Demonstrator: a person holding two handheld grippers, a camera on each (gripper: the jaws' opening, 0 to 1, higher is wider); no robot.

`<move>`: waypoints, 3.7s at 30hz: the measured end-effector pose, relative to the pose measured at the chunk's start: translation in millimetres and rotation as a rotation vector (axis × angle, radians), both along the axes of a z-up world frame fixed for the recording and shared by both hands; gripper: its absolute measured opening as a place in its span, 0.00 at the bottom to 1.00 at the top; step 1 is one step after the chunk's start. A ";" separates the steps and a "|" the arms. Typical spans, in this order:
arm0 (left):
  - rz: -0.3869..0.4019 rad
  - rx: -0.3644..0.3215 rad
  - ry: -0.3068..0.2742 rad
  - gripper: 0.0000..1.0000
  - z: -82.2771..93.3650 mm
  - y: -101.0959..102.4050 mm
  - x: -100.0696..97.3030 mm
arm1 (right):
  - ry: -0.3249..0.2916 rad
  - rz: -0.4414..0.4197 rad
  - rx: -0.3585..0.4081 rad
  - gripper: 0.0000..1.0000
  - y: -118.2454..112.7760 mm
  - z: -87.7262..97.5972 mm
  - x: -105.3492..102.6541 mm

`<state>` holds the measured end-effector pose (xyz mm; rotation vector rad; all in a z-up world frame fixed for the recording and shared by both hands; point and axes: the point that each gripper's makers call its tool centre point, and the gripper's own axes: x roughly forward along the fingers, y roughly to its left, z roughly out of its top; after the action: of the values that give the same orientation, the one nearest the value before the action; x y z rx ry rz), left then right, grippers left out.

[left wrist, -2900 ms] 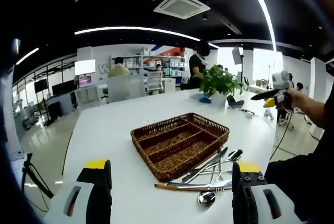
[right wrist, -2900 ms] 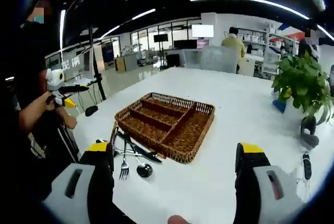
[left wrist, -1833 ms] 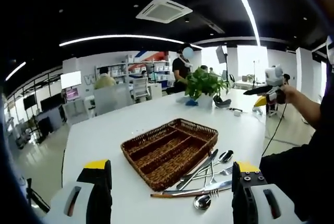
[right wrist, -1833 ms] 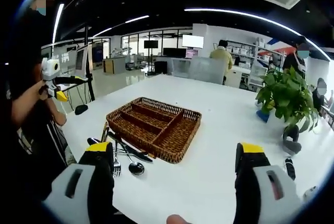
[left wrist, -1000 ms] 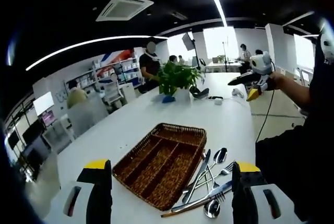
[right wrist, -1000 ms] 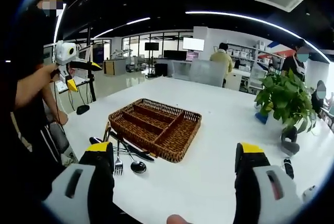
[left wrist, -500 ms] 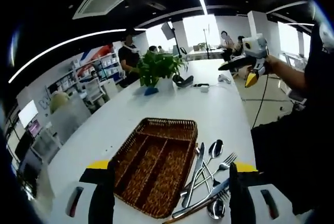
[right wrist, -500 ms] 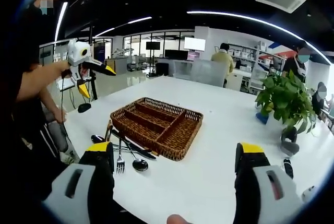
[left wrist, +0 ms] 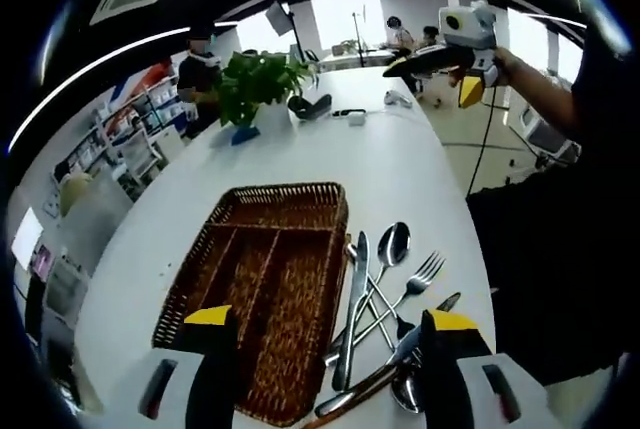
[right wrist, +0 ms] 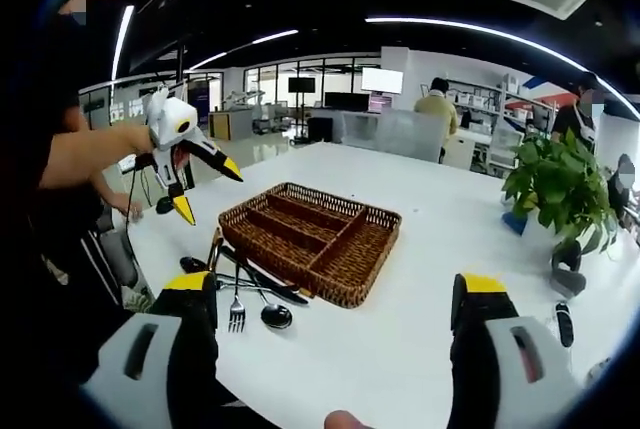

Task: Arrange the knives, forks, and spoons in their matching storage slots by inserting each utensil handle-first until every utensil is classified and aligned in the correct compartment

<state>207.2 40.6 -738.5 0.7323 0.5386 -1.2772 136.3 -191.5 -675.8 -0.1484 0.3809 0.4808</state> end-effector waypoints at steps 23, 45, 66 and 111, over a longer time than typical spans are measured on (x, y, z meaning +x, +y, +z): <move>-0.106 0.117 0.059 0.44 -71.3 -27.8 -6.8 | 0.016 -0.010 0.036 0.97 -6.1 -8.1 -0.8; -0.083 0.214 0.108 0.22 -115.7 -36.2 5.3 | 0.029 -0.026 0.059 0.93 -12.8 -15.8 1.4; -0.067 0.258 0.170 0.10 -134.9 -33.0 6.5 | 0.043 -0.025 0.083 0.91 -14.0 -24.9 -2.9; -0.149 0.460 0.105 0.02 -96.0 -27.3 -5.3 | 0.040 -0.019 0.074 0.89 -12.0 -23.8 -6.0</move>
<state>201.9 13.2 -834.5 1.1070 0.8934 -1.3502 130.3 -203.6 -699.6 -0.0633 0.4029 0.4795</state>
